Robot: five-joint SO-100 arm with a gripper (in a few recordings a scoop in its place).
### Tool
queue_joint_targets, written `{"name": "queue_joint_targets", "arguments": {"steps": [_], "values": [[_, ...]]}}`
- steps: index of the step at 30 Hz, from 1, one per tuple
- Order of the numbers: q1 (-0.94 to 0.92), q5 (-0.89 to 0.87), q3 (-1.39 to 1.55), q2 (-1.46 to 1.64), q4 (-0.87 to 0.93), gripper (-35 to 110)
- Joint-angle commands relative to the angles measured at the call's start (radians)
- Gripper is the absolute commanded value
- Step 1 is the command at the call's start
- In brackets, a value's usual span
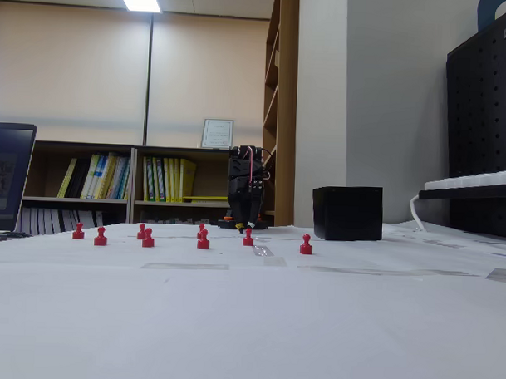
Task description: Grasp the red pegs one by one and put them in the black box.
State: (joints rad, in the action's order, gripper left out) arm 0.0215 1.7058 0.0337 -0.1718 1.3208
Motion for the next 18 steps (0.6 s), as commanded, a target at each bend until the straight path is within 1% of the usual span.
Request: {"name": "queue_joint_targets", "arguments": {"steps": [1,3,5,7,10,12,14,18], "values": [[0.008,0.009,-0.009,-0.006,0.008,0],[0.003,-0.018,-0.009,-0.005,0.005,0],[-0.012,-0.199,-0.009,0.057,-0.087,0],[-0.029,-0.184,-0.009,0.156,-0.242,0],[-0.055,-0.156,-0.009,0.307,-0.525,0],[-0.06,-0.195,-0.009,0.399,-0.658,0],[-0.055,-0.213,-0.009,0.477,-0.75,3],[-0.044,-0.212,-0.003,0.611,-0.864,3]]}}
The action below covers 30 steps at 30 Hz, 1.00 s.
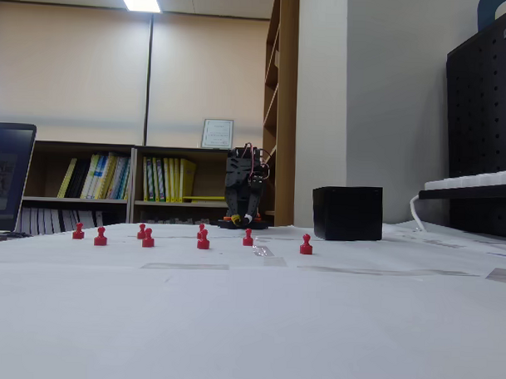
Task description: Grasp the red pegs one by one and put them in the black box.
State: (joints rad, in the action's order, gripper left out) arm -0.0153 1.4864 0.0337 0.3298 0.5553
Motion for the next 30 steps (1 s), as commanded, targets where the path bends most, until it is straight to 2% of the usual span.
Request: {"name": "queue_joint_targets", "arguments": {"steps": [1,25,30], "values": [[-0.008,0.009,-0.003,0.141,-0.132,3],[0.025,0.104,0.017,0.842,-1.138,12],[0.005,0.126,0.13,0.992,-1.197,13]]}}
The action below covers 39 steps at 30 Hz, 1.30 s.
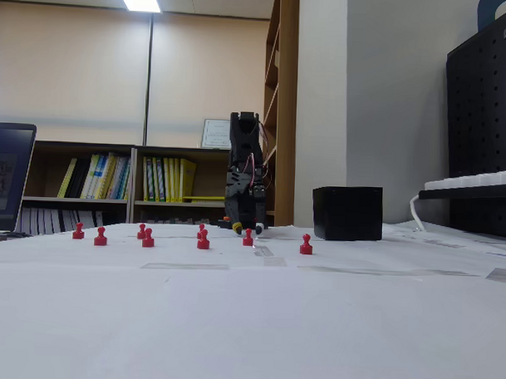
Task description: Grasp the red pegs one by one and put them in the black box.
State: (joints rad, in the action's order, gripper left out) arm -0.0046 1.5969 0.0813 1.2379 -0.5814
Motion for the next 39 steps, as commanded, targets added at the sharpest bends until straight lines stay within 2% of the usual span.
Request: {"name": "queue_joint_targets", "arguments": {"steps": [1,10,16,39], "values": [[-0.009,0.02,0.109,0.114,-0.064,14],[-0.018,0.025,0.272,0.38,-0.249,14],[-0.025,0.025,0.393,0.48,-0.255,14],[-0.032,0.034,0.555,0.609,-0.276,14]]}}
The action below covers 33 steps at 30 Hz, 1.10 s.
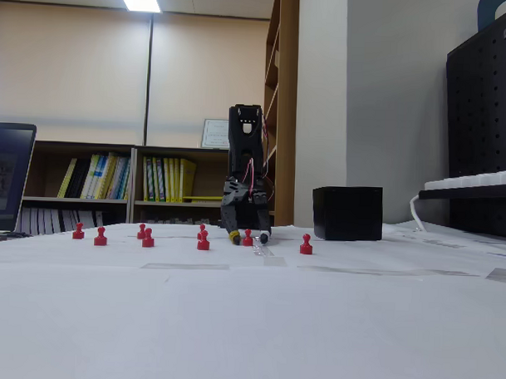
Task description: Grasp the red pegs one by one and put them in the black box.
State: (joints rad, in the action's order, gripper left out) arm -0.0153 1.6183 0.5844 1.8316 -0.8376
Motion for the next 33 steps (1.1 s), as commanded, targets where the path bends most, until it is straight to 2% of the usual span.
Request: {"name": "queue_joint_targets", "arguments": {"steps": [1,10,18,22,25,30,33], "values": [[-0.023,0.012,0.057,0.018,-0.018,14],[-0.025,0.012,0.066,0.029,-0.015,10],[-0.025,0.02,0.064,0.025,-0.002,0],[-0.025,0.038,0.064,0.014,0.054,0],[-0.026,0.063,0.066,-0.049,0.143,0],[-0.011,0.143,0.055,-0.272,0.459,0],[0.025,0.178,-0.002,-0.422,0.56,0]]}}
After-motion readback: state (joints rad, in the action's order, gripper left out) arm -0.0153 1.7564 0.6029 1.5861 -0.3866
